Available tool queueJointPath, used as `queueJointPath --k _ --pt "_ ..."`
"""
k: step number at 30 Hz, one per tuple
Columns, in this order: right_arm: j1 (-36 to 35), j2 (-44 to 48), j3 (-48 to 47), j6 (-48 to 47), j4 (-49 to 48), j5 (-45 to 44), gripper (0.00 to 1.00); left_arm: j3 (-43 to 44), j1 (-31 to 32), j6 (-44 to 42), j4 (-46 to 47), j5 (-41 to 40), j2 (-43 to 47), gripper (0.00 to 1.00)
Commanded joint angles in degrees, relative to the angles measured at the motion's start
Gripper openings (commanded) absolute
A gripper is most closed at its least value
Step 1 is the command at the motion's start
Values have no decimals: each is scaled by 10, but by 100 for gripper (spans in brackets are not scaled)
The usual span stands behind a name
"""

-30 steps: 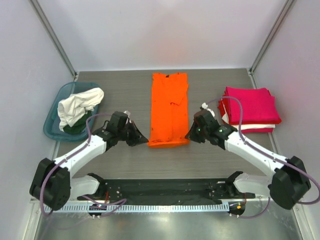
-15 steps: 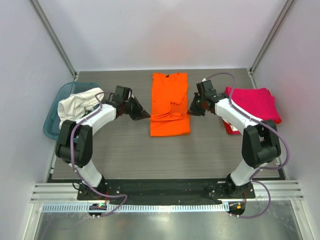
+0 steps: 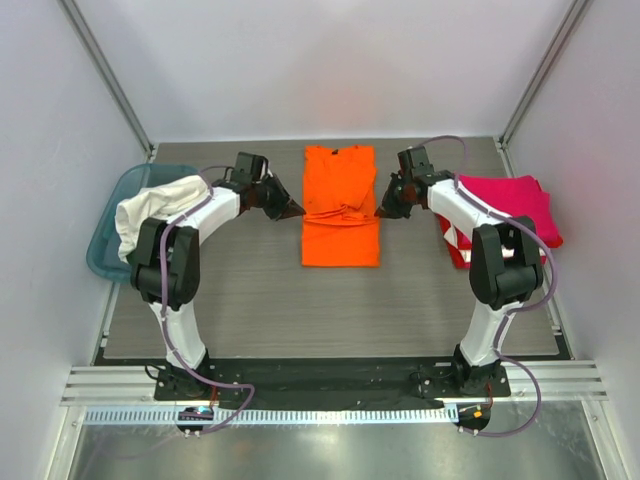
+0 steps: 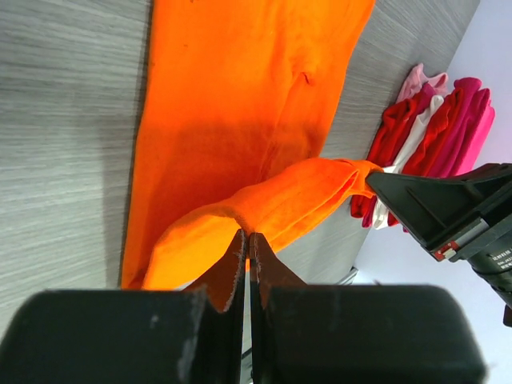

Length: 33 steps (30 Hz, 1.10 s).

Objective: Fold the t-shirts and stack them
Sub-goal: Fold the tshirt

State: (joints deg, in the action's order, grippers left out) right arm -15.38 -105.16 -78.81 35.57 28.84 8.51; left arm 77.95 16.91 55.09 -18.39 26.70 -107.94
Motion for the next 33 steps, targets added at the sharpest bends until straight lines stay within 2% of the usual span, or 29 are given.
queueJointPath --k 1,24,33 --pt "4 -7 -39 -14 -5 16 1 33 -6 -8 -9 18 -12 0" --pt "33 -98 -115 -18 -5 36 4 122 -20 -3 -22 33 -101 0" --pt "34 -135 -141 -16 -6 51 7 107 -22 5 -17 18 -102 0"
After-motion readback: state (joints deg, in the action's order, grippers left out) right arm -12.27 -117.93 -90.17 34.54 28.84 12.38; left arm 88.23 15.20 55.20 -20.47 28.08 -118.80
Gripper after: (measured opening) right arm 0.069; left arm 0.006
